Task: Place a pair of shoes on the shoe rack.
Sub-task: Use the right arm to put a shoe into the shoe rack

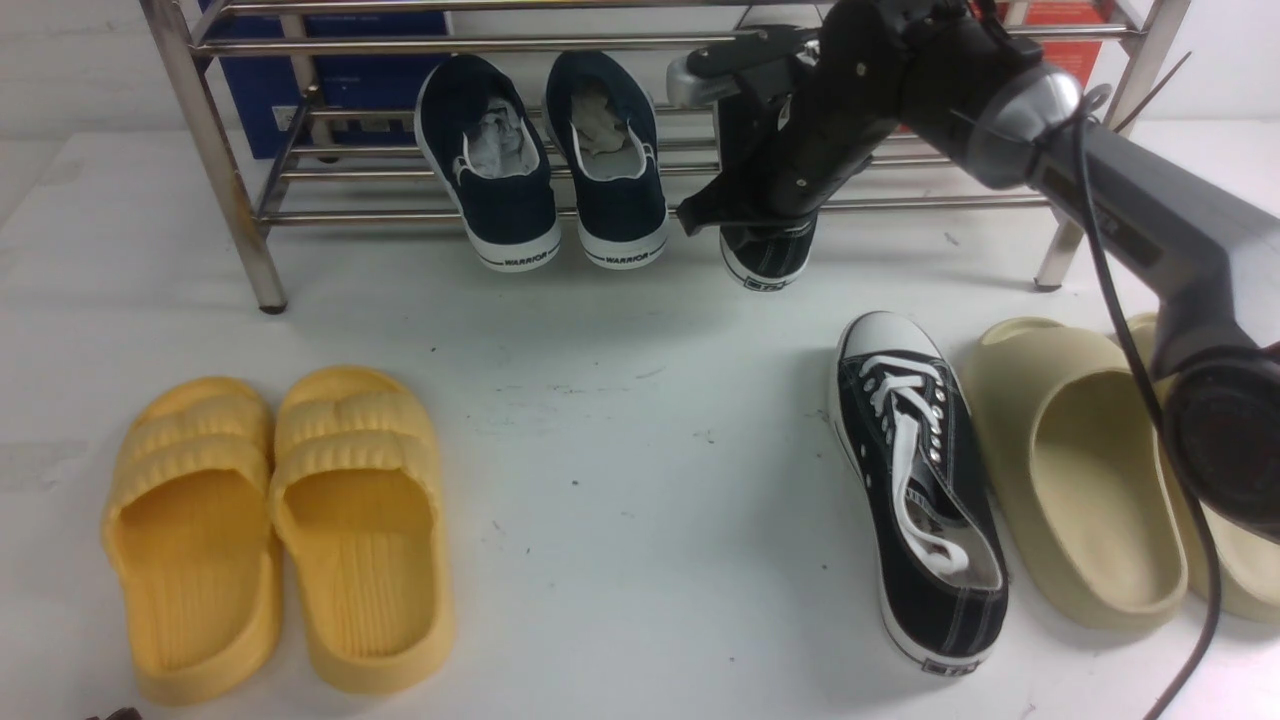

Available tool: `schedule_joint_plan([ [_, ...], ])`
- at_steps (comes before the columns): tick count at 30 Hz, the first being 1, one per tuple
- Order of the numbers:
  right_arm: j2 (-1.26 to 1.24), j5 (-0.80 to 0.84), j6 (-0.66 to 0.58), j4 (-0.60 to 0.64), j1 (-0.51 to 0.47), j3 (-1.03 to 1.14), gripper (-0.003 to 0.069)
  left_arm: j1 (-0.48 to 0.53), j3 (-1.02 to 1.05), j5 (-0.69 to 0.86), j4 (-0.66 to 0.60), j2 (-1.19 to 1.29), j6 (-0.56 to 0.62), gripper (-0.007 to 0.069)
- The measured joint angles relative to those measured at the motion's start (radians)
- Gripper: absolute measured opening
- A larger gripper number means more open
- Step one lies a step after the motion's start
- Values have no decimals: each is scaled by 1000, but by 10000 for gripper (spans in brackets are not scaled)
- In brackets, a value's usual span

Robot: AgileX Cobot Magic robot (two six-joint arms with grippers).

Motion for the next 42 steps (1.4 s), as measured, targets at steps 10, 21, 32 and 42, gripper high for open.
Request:
schedule_joint_plan([
  [10,0,-9,1,0,0,-4,41,0,0,0,0,0,0,165],
  [21,2,6,1,-8,-1,-79,99,0,0,0,0,0,0,180],
  [32,2,22,1,-15,-1,-81,202,0,0,0,0,0,0,188],
  [42,-7,27,-88,-29,-1,-87,236,0,0,0,0,0,0,202],
])
